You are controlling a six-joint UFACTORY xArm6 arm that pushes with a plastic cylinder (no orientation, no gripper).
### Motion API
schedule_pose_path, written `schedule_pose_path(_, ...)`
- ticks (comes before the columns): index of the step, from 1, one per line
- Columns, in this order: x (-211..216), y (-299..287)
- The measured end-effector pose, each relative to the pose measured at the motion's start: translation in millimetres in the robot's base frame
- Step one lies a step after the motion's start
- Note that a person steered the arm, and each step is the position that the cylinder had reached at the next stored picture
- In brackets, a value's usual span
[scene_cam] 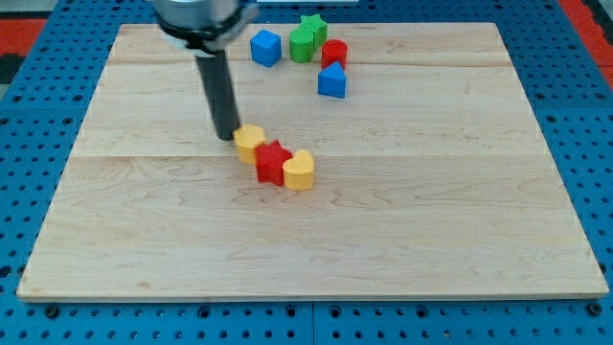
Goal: Move the red circle away from the blue triangle
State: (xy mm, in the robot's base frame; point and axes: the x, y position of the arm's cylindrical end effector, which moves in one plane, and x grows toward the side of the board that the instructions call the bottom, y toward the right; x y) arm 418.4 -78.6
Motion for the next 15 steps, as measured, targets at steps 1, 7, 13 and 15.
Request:
schedule_pose_path(1,-32,-8)
schedule_pose_path(7,-173,115)
schedule_pose_path(13,-111,86)
schedule_pose_path(15,-142,145)
